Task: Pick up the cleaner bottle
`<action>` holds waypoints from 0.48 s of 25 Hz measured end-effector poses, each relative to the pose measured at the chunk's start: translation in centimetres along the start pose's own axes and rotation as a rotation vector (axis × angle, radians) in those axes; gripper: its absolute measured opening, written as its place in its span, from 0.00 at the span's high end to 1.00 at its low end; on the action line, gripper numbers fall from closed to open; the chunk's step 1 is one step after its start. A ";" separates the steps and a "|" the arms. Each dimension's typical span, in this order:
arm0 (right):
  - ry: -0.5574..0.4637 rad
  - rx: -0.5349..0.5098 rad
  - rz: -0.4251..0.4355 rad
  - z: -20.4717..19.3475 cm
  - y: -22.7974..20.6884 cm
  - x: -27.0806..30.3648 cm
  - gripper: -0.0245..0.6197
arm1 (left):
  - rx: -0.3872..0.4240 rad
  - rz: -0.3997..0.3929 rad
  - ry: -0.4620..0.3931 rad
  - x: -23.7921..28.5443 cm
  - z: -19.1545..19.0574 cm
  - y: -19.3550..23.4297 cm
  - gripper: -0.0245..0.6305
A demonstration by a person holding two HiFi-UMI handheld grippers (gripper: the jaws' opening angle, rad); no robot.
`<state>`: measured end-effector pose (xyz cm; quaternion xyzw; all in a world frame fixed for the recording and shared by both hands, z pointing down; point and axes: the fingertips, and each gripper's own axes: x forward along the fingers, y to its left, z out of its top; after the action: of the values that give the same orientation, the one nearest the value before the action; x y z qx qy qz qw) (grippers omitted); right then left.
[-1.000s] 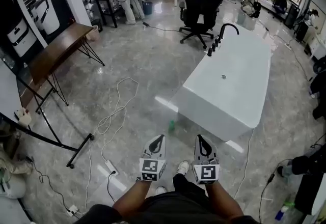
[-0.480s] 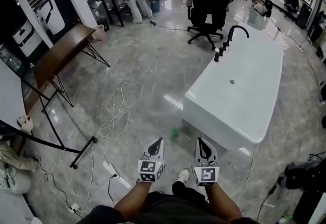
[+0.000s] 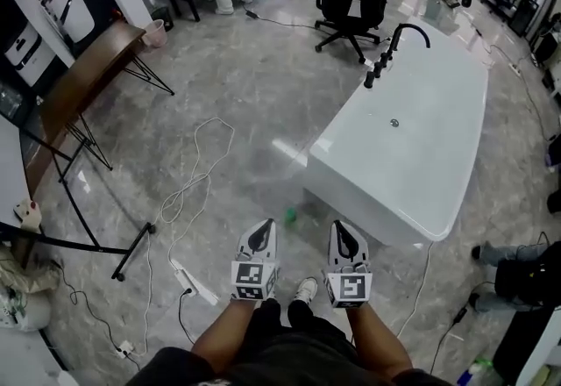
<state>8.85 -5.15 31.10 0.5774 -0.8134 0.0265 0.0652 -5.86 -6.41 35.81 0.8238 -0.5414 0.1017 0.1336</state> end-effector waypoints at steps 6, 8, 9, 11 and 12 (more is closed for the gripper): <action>0.043 -0.023 -0.008 -1.9 1.1 3.1 0.94 | -0.013 -0.009 0.017 2.1 -1.8 2.1 0.95; 0.051 -0.032 -0.019 -3.6 1.1 4.3 0.94 | -0.001 -0.016 0.021 3.0 -3.5 2.9 0.95; 0.049 -0.035 -0.022 -4.5 1.0 5.1 0.94 | 0.017 -0.019 0.019 3.7 -4.5 3.4 0.95; 0.037 -0.028 -0.028 -6.4 0.7 7.0 0.94 | 0.045 -0.027 0.017 5.5 -6.6 4.4 0.95; 0.032 -0.022 -0.029 -7.5 0.7 7.7 0.94 | 0.054 -0.032 0.017 6.3 -7.8 4.8 0.95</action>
<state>6.26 -11.28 39.57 0.5880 -0.8040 0.0258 0.0851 -7.92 -11.13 45.63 0.8347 -0.5241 0.1214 0.1174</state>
